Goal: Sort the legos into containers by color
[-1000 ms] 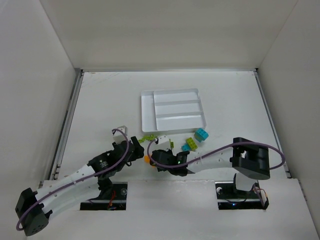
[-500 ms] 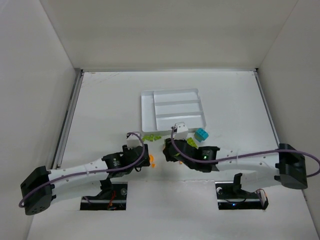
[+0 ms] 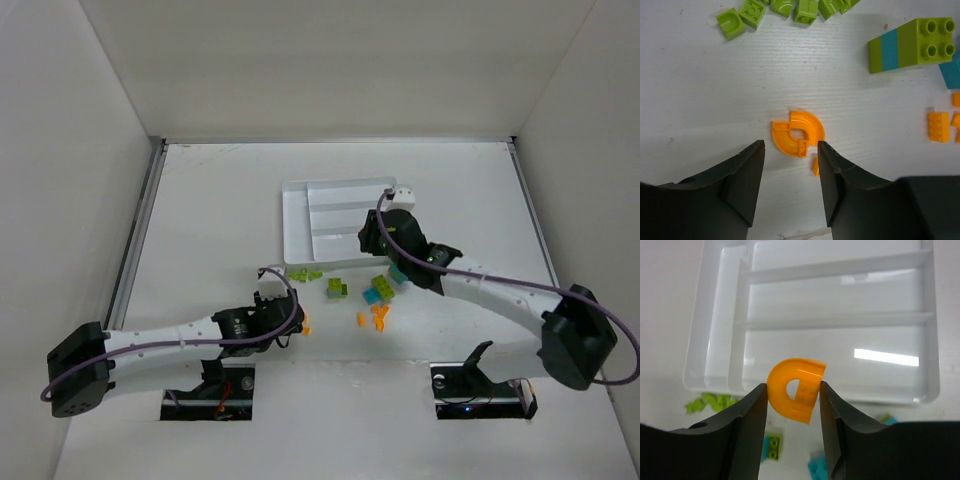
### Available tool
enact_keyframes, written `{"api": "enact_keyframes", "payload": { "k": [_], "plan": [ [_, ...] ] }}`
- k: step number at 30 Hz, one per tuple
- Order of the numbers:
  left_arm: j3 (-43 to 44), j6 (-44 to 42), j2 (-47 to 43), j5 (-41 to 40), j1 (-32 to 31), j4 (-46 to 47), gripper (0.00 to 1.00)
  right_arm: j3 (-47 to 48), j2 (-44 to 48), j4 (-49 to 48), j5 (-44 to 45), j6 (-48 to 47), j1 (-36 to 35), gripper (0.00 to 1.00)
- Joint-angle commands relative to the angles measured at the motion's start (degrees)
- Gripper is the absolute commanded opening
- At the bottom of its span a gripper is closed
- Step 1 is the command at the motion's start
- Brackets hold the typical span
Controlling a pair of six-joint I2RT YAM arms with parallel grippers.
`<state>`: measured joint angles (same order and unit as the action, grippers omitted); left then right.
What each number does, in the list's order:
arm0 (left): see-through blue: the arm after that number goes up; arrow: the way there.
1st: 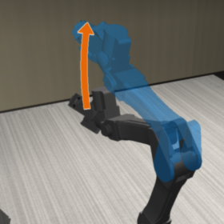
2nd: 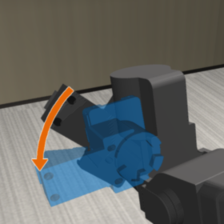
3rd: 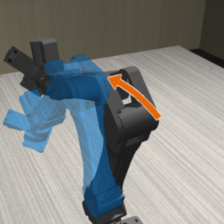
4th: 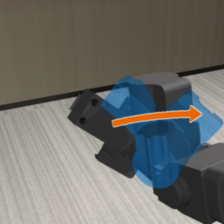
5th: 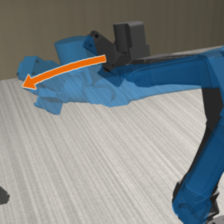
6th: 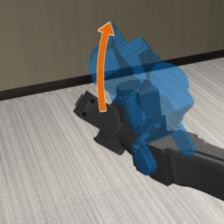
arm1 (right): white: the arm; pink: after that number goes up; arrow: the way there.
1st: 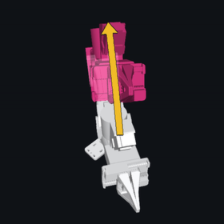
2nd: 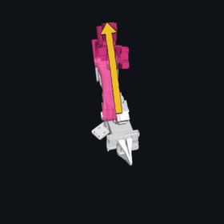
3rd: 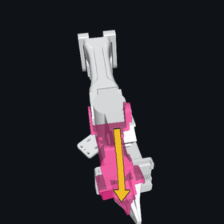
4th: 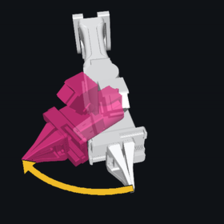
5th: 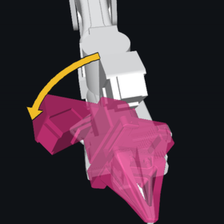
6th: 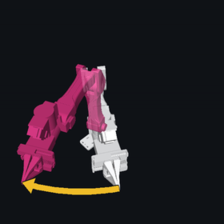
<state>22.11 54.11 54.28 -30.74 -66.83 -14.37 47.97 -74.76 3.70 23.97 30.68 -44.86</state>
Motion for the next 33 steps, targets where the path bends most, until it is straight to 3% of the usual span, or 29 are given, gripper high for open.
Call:
{"api": "enact_keyframes", "payload": {
  "k": [1,4,9,21,24,28,33],
  "plan": [
    [1.2,3.6,-1.2,-2.2,-0.7,-0.3,0.41,8.0,-8.1,-9.4,-6.6,-5.1,4.2,0.37],
    [1.2,5.1,0.3,-2.2,-1.0,-1.7,0.37,14.7,-17.2,-11.5,-7.8,-6.8,5.7,0.37],
    [1.2,7.2,1.7,-3.0,-1.2,-3.4,0.40,23.4,-27.7,-11.7,-8.0,-7.8,6.0,0.37],
    [0.7,6.8,5.6,-1.9,-0.5,-0.9,0.44,30.9,-38.7,-10.2,-7.5,-8.7,6.0,0.39],
    [1.1,6.0,7.2,-1.4,-0.4,-0.3,0.44,31.4,-39.7,-9.9,-7.1,-8.8,6.0,0.45],
    [1.2,5.9,8.0,-1.4,-0.3,0.0,0.44,30.0,-38.4,-10.5,-6.9,-8.4,5.6,0.60],
    [1.3,5.5,8.7,-1.2,-0.4,0.8,0.44,27.3,-34.8,-11.0,-6.6,-8.4,5.4,0.68]
  ]
}}
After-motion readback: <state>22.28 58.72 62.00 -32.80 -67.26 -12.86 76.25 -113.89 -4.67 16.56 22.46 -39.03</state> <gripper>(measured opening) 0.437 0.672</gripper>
